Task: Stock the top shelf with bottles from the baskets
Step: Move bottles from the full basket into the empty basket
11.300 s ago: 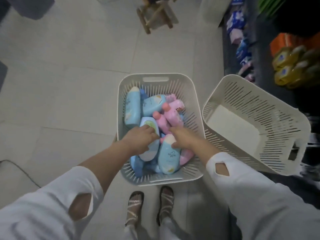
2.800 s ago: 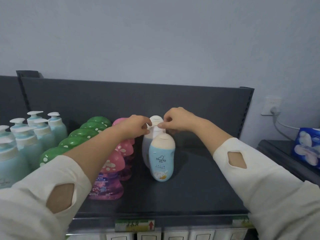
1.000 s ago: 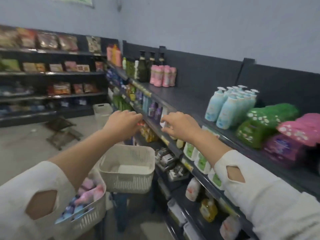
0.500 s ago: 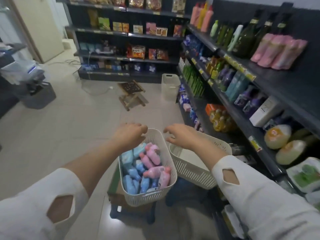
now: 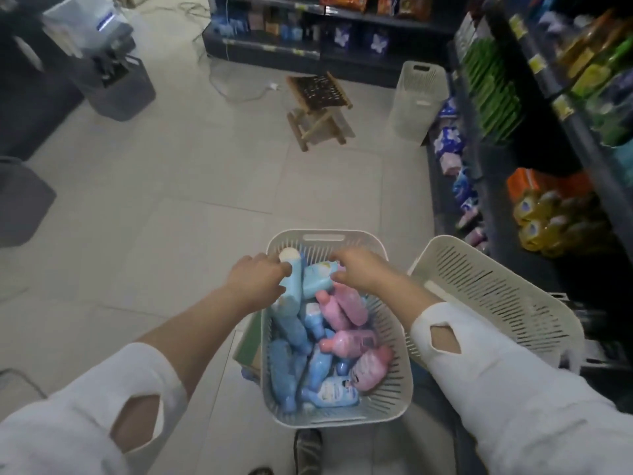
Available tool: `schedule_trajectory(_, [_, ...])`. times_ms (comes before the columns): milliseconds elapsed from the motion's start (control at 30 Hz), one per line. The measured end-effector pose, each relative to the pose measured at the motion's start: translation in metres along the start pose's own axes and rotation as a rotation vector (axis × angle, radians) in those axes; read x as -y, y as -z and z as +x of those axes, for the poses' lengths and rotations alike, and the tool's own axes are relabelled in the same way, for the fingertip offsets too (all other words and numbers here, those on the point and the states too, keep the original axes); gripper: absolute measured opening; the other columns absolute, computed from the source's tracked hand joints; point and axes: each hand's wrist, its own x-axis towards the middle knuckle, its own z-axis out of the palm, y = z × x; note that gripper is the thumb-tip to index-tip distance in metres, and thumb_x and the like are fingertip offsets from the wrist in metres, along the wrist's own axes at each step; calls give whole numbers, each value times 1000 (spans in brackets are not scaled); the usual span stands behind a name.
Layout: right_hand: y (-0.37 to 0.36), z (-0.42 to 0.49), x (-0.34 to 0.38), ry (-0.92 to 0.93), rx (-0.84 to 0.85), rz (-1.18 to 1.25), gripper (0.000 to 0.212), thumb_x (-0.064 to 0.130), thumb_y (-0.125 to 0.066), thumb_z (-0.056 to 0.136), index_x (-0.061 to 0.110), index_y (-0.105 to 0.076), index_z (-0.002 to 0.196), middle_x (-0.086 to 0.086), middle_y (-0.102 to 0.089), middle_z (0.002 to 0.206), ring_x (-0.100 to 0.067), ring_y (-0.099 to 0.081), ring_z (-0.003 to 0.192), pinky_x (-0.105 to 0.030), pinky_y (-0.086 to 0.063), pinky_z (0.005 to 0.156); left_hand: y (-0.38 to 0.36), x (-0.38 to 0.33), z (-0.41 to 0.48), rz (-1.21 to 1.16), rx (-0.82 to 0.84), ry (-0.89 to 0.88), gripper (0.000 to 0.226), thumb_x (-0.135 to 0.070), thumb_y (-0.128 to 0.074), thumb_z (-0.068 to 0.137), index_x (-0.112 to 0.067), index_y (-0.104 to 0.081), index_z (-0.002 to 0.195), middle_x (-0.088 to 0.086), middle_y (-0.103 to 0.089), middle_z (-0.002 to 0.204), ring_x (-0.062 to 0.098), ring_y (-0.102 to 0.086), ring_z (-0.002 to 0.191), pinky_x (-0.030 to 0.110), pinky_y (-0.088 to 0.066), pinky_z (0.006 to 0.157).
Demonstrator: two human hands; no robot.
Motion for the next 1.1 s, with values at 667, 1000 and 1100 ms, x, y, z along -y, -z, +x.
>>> schedule_trajectory(667, [-106, 108, 48, -371, -70, 628, 64, 29, -75, 78, 8, -42, 128, -10, -61, 113, -27, -59, 103, -32, -47, 82, -52, 63, 64, -169, -192, -112, 46, -17, -48, 92, -20, -43, 137, 0, -43, 139, 22, -36, 129, 31, -32, 98])
schedule_trajectory(1000, [-64, 68, 6, -59, 22, 901, 51, 5, -83, 65, 15, -62, 110, -11, -67, 108, -25, -65, 100, -42, -51, 94, -10, 37, 93, -587, 171, -123, 70, -31, -76, 76, -16, -43, 135, 5, -51, 133, 23, -47, 122, 21, -34, 88])
schedule_trajectory(1100, [-62, 68, 0, -35, 40, 900, 46, -1, -79, 70, 4, -62, 113, -20, -65, 111, -23, -62, 98, -44, -48, 98, -4, 29, 92, -495, 148, -102, 62, -31, -77, 74, -12, -49, 126, 8, -57, 120, 25, -52, 111, 23, -35, 79])
